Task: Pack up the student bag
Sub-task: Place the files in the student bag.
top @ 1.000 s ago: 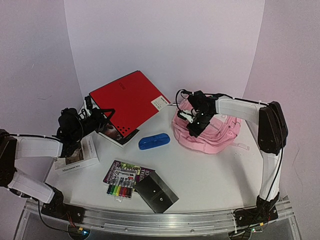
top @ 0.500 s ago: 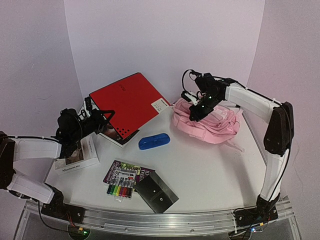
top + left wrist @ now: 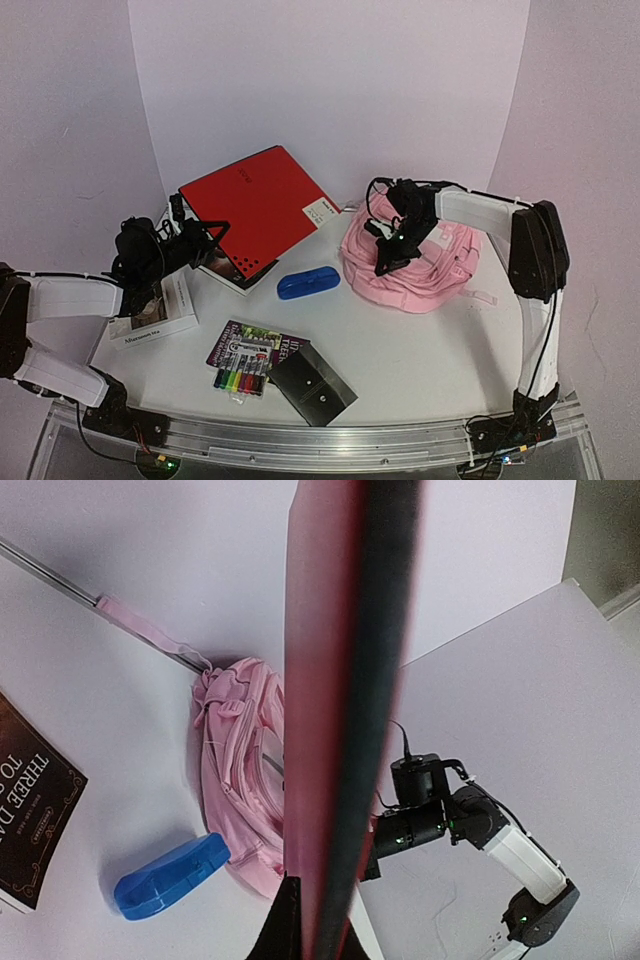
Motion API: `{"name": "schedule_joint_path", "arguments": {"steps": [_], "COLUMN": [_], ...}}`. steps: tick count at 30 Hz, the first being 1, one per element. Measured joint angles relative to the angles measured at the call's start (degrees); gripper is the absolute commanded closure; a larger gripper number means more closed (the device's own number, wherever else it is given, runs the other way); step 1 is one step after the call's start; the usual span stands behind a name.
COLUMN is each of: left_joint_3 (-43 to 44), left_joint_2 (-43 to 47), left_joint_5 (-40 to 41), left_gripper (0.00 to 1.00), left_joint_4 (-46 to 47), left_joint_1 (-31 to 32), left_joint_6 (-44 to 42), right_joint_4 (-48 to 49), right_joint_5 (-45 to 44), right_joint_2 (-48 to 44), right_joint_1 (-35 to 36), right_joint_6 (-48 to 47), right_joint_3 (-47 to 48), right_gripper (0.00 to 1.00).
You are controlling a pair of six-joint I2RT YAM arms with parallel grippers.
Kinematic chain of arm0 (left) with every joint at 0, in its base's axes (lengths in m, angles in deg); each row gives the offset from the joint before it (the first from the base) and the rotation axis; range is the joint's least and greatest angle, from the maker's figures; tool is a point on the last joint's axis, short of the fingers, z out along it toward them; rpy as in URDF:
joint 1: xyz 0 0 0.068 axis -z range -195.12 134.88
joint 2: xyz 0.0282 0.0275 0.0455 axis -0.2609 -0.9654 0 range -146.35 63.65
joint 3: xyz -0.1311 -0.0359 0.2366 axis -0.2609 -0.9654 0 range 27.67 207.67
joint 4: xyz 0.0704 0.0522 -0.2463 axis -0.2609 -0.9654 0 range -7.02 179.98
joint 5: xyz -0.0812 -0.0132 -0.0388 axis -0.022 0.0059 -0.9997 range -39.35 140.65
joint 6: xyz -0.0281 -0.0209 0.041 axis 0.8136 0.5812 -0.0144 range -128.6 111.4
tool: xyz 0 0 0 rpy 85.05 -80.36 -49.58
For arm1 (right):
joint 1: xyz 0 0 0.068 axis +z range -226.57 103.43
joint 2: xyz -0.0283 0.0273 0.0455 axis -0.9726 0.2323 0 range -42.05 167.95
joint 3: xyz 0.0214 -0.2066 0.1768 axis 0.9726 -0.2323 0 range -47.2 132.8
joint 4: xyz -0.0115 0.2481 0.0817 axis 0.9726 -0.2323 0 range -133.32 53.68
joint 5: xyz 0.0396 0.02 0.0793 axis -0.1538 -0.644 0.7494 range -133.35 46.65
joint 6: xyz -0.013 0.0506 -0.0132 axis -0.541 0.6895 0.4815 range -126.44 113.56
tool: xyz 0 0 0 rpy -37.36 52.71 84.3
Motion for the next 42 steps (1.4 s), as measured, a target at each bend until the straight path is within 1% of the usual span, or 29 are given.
{"name": "schedule_joint_path", "arguments": {"steps": [1,3,6,10,13,16,19,24,28,33,38,42], "left_joint_3": [0.0,0.0,0.0,0.0,0.0,0.0,0.0,0.0,0.0,0.0,-0.25,-0.81], "left_joint_2": [0.0,0.0,0.0,0.0,0.0,0.0,0.0,0.0,0.0,0.0,0.27,2.05], "left_joint_5": [-0.02,-0.03,-0.08,-0.16,-0.37,-0.52,-0.55,-0.56,-0.6,-1.32,-3.22,-4.96], "left_gripper": [1.0,1.0,1.0,1.0,1.0,1.0,1.0,1.0,1.0,1.0,1.0,1.0], "left_joint_4": [-0.01,0.0,-0.01,0.0,0.0,0.0,-0.02,-0.04,-0.04,-0.02,-0.04,-2.2], "left_joint_1": [0.0,-0.01,-0.01,-0.01,-0.01,0.02,0.01,-0.01,-0.01,0.01,0.02,0.02], "left_joint_6": [-0.02,-0.05,-0.12,-0.14,-0.17,-0.2,-0.37,-0.76,-1.1,-0.68,2.6,5.44], "right_joint_4": [0.13,0.39,0.67,0.98,1.18,1.3,1.39,1.46,1.46,1.14,0.76,1.06], "right_joint_5": [0.05,0.25,0.61,1.03,1.04,1.03,1.47,4.68,6.53,6.23,4.51,2.76], "right_joint_2": [0.65,1.56,1.64,1.93,2.25,2.34,2.34,2.34,2.32,1.2,-2.12,-6.09], "right_joint_1": [0.01,-0.09,-0.45,-1.07,-1.3,-1.54,-2.11,-3.52,-4.34,-4.45,-4.45,-4.52], "right_joint_6": [0.33,1.11,2.14,3.43,4.54,5.2,5.74,6.5,6.93,6.48,5.72,5.58], "right_joint_3": [-0.03,-0.03,-0.03,-0.03,0.0,0.09,0.36,0.55,0.67,1.71,6.22,10.78], "right_gripper": [0.9,0.85,0.82,0.82,0.84,0.83,0.86,1.0,1.0,1.0,1.0,1.0]}}
